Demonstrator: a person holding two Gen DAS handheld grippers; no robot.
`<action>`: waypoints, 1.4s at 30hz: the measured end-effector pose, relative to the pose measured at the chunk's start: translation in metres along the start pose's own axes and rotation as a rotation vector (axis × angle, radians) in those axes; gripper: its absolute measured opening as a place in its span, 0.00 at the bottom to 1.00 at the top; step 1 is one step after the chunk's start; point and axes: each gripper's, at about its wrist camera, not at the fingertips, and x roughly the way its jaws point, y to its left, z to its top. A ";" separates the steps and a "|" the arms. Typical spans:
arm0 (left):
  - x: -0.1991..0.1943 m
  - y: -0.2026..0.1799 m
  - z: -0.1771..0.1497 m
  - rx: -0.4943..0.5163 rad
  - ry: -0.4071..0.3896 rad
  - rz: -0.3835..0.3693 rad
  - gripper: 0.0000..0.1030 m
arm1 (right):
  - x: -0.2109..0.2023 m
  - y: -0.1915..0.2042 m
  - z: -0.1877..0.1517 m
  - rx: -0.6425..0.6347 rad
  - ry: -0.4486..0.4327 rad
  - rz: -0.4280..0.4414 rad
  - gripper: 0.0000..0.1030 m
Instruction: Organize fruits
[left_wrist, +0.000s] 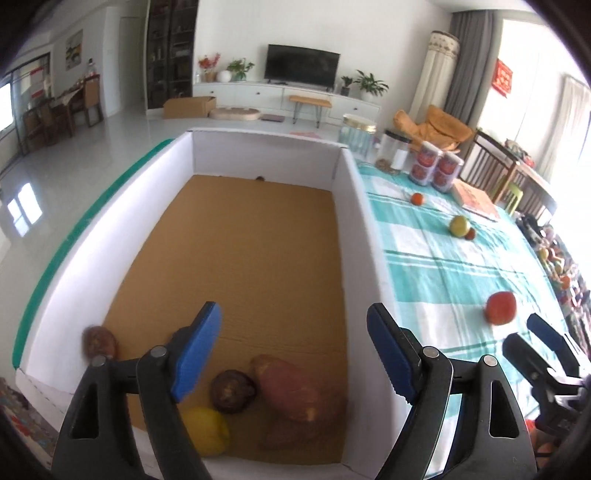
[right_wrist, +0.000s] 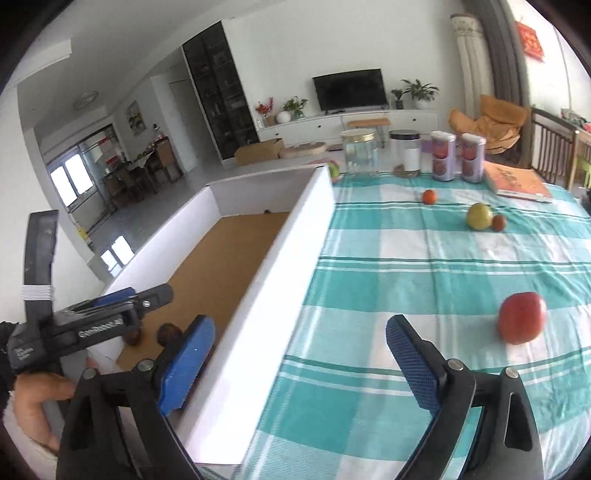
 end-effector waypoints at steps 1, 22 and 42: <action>-0.002 -0.017 -0.002 0.029 0.002 -0.044 0.81 | 0.000 -0.020 -0.007 0.022 -0.011 -0.073 0.98; 0.144 -0.206 -0.075 0.343 0.176 -0.165 0.84 | -0.022 -0.206 -0.077 0.644 -0.058 -0.213 0.98; 0.160 -0.215 -0.063 0.425 0.148 -0.124 0.96 | -0.013 -0.210 -0.082 0.677 -0.026 -0.216 0.98</action>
